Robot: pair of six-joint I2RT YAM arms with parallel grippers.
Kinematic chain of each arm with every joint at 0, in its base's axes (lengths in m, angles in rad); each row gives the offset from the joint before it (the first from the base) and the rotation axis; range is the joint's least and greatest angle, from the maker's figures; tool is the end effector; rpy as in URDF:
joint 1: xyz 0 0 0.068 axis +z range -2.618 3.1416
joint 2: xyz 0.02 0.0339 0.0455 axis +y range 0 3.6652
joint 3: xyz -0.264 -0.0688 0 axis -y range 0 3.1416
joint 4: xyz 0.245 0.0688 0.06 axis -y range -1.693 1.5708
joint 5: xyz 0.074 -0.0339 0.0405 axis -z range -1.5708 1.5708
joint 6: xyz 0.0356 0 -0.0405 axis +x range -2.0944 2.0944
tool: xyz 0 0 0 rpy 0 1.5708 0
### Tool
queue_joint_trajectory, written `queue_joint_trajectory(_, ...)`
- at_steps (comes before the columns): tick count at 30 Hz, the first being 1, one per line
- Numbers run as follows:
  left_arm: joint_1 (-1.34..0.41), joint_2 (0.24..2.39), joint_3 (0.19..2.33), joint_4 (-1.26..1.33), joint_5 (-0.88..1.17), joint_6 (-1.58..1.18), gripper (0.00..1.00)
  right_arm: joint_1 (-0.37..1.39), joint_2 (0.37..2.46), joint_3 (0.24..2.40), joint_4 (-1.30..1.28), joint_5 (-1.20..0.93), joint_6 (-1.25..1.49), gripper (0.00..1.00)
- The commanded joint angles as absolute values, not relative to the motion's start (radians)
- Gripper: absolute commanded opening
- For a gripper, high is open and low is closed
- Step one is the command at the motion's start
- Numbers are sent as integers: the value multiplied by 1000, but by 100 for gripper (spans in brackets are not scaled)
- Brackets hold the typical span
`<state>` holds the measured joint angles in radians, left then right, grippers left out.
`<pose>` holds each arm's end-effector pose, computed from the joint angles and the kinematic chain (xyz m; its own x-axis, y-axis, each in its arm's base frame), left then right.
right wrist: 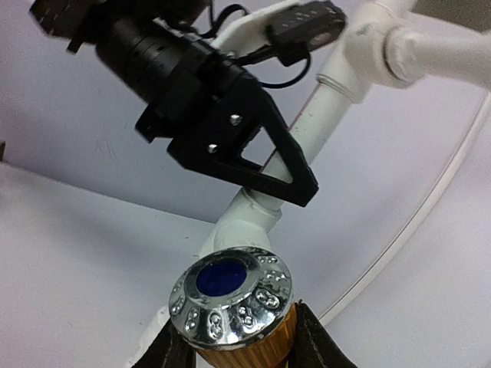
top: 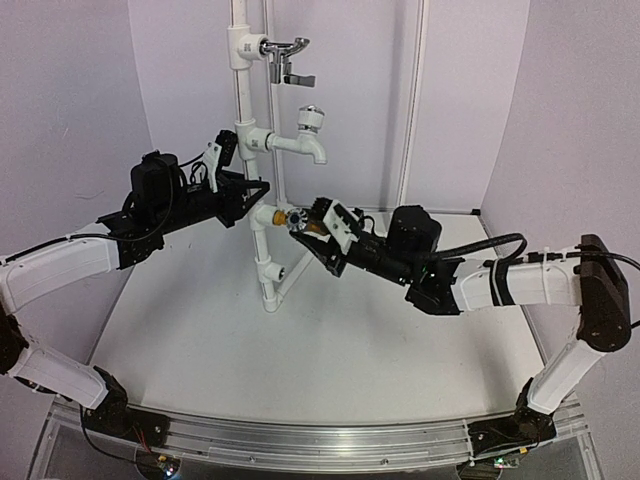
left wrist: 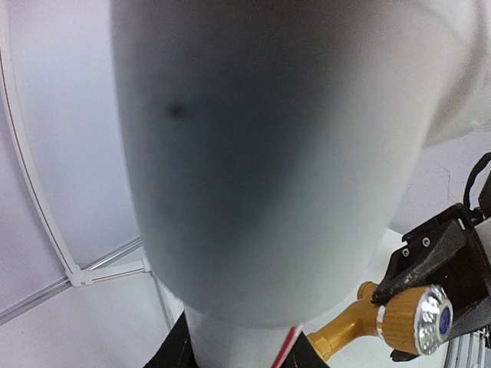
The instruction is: Install the water faucets
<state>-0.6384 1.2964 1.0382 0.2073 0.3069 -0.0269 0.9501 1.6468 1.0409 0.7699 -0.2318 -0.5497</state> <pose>0.2413 -0.1925 0.3576 -0.0626 0.0146 -0.9979 0.8090 0.5863 -0.0422 0.2160 0.3161 0.3043 0.5634 -0.0862 -0.8216 -0.7379 0.3948 -0.5474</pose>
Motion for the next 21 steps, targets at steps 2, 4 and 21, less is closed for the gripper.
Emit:
queue_joint_trajectory(2, -666, 1315, 1003, 6, 421, -178, 0, 935, 1687, 1077, 797, -6, 86, 10)
queue_joint_trajectory(4, -666, 1314, 1002, 6, 425, -179, 0, 932, 1691, 1074, 799, 0, 216, 6)
queue_joint_trajectory(21, -666, 1305, 1000, 6, 402, -178, 0, 923, 1661, 1068, 767, 32, 294, 67)
